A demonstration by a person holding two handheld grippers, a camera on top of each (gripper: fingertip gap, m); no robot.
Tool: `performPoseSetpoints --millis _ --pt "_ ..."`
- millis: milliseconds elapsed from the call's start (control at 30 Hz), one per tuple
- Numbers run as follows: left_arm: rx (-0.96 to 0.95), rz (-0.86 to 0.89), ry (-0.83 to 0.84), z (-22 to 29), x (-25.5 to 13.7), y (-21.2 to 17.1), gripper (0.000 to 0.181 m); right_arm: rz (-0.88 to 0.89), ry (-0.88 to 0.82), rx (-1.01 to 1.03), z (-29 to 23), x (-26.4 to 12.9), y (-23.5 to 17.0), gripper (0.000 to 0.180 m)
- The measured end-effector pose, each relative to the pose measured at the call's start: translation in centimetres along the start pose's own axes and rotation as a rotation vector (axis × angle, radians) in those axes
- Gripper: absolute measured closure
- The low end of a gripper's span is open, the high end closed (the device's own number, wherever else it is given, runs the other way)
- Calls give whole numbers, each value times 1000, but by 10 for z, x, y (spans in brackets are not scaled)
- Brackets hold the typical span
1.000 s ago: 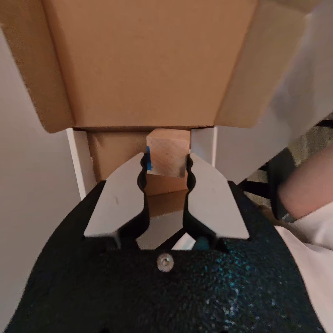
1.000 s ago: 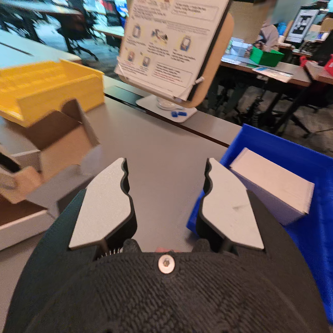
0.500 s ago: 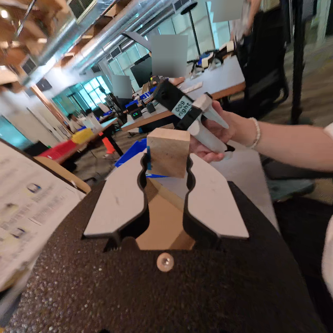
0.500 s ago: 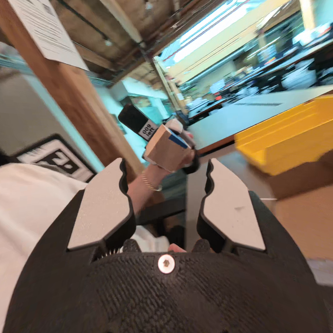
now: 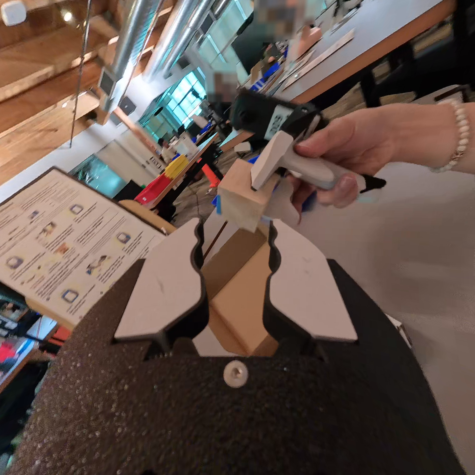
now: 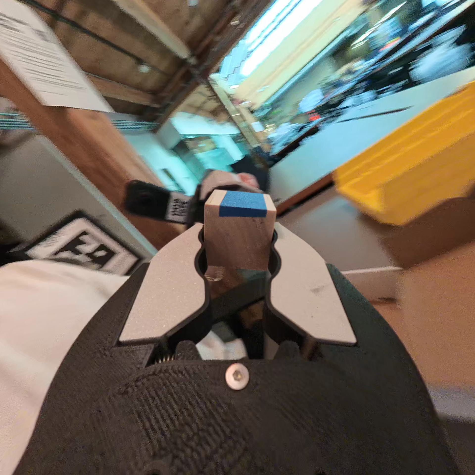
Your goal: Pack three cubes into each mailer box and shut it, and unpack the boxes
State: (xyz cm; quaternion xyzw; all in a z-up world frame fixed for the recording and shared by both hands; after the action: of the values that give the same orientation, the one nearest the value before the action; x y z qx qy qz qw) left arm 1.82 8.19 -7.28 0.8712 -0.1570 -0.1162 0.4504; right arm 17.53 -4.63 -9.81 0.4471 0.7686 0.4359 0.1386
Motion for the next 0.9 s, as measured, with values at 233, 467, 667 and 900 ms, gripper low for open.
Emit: performPoseSetpoints --millis 233,467,667,900 --pt "-96 -180 91 -5 -11 -33 138 211 -1166 -293 32 -165 34 134" --pt "-200 -237 61 3 -4 -54 143 149 -1592 -195 73 -256 5 134" --pt "-195 -293 26 9 2 -62 143 -14 -1721 -212 92 -254 -9 133" --pt "-381 -441 122 -12 0 -74 141 -46 -1602 -346 47 -218 18 99"
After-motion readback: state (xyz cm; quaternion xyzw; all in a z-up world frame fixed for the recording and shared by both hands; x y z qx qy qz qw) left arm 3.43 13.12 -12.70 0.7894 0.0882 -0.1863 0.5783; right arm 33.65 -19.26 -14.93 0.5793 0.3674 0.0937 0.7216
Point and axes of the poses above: each gripper's, where its closed fingertips meet, x out along the fingers, y out of its top, z = x × y across the jaws, the point moved 10 cm from there along -x, back along the fingers, and after that the axes turned 2 degrees about -x, right-handed, at the moved point
